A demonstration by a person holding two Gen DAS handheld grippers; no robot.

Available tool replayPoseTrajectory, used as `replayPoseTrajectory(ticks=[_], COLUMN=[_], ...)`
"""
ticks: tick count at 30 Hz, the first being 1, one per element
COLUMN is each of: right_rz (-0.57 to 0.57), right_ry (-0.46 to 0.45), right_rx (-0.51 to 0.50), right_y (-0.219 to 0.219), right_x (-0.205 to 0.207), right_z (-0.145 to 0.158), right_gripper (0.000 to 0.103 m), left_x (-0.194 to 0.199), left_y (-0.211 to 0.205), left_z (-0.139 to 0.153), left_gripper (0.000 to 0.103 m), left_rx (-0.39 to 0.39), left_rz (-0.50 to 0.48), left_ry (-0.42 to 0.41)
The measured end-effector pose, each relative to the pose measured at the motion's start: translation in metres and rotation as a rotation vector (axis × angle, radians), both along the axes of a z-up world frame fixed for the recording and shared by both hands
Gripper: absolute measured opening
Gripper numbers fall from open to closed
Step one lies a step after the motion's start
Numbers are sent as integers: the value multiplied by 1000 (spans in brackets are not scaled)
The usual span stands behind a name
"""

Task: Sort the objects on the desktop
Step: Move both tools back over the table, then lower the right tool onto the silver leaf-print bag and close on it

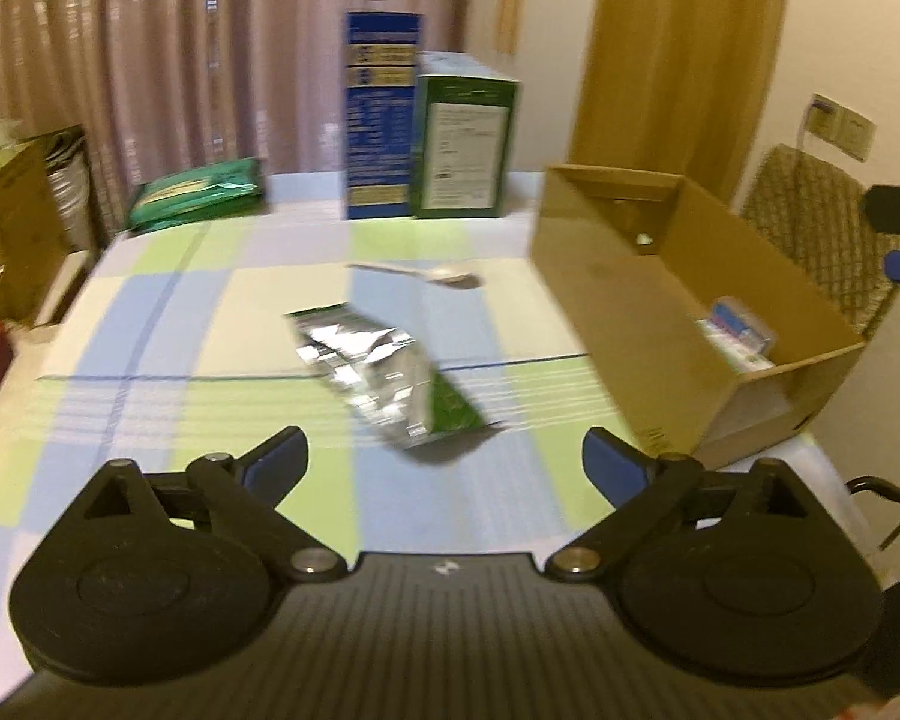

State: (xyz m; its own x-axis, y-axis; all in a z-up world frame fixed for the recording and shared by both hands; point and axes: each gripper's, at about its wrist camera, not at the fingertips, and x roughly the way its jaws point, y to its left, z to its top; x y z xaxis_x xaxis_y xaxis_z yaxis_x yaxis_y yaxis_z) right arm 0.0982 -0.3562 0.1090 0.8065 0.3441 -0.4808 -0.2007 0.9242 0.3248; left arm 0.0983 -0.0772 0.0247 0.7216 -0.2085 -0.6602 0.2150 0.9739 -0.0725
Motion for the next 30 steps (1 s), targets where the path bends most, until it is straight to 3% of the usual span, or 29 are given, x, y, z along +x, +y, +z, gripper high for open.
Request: replayPoseTrajectory(ticks=[3, 13, 30], right_rz=[50, 177, 233], right_ry=[5, 54, 143], right_rx=[6, -40, -127], right_y=[24, 87, 119], right_x=[-6, -14, 7], right_z=[0, -20, -65], right_gripper=[101, 101, 101], left_x=[-8, -13, 16], left_y=[26, 84, 101], left_z=[0, 0, -25], left_gripper=[99, 102, 102], left_rx=[15, 18, 24], left_rz=[39, 126, 119], left_ry=[3, 15, 49])
